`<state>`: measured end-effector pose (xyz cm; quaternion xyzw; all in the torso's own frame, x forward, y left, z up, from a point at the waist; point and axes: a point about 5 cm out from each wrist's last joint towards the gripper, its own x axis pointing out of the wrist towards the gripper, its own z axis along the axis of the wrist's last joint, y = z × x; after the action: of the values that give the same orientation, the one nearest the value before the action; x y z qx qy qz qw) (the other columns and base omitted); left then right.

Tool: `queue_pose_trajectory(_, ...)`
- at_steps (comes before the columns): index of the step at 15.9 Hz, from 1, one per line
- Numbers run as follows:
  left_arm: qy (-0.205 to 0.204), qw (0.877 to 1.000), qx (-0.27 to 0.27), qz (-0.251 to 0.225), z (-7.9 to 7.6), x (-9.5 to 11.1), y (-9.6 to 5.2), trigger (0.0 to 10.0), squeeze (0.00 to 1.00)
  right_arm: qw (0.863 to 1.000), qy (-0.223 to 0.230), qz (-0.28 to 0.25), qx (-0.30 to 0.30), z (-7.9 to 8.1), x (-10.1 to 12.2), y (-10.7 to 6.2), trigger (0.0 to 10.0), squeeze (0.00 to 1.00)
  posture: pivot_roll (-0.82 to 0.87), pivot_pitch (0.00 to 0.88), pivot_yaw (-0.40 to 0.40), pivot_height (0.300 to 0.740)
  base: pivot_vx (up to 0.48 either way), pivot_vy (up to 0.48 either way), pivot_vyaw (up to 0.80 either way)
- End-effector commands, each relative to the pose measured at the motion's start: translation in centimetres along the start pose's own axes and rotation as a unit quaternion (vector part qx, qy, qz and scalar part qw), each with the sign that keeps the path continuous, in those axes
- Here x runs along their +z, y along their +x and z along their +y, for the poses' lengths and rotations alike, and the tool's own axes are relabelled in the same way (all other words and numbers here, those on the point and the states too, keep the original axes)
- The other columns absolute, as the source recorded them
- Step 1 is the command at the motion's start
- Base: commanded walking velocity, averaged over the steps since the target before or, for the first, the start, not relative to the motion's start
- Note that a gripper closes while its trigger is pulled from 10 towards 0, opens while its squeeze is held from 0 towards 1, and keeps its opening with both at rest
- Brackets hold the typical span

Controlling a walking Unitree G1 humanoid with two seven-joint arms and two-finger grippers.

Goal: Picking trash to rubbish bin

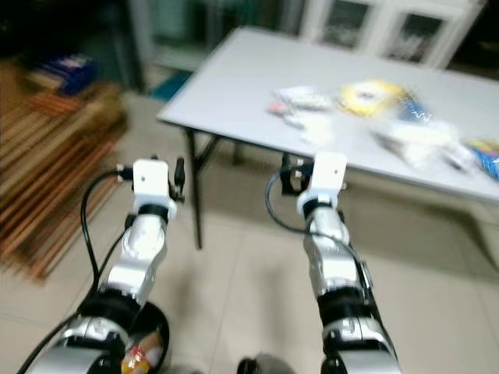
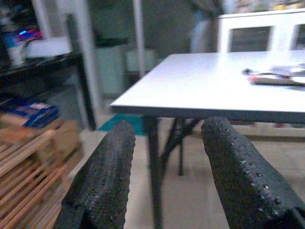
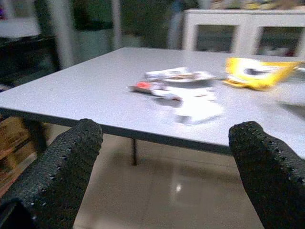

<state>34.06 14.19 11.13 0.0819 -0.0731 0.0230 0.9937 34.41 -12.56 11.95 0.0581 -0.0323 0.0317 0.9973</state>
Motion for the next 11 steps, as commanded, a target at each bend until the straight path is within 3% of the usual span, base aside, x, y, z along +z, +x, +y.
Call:
queue_pose_trajectory(1, -0.001, 1.000, -0.001, -0.002, 0.01, 0.15, 0.11, 10.0, 0.00, 1.000, 0.004, 0.003, 0.002, 0.23, -0.05, -0.03, 10.0, 0.00, 0.01, 0.016, -0.043, 0.716, 0.000, 0.000, -0.80)
queue_pose_trajectory(7, -0.004, 1.000, -0.010, -0.002, -0.27, 0.16, 0.06, 10.0, 0.00, 1.000, 0.003, 0.005, 0.002, 0.23, -0.15, -0.04, 10.0, 0.00, 0.01, 0.019, -0.044, 0.716, 0.000, 0.000, -0.80)
queue_pose_trajectory(11, -0.013, 1.000, -0.015, 0.003, -0.45, 0.02, -0.03, 10.0, 0.00, 1.000, 0.002, 0.007, 0.001, 0.26, -0.29, -0.12, 10.0, 0.00, 0.01, 0.018, -0.044, 0.716, 0.000, 0.000, 0.00)
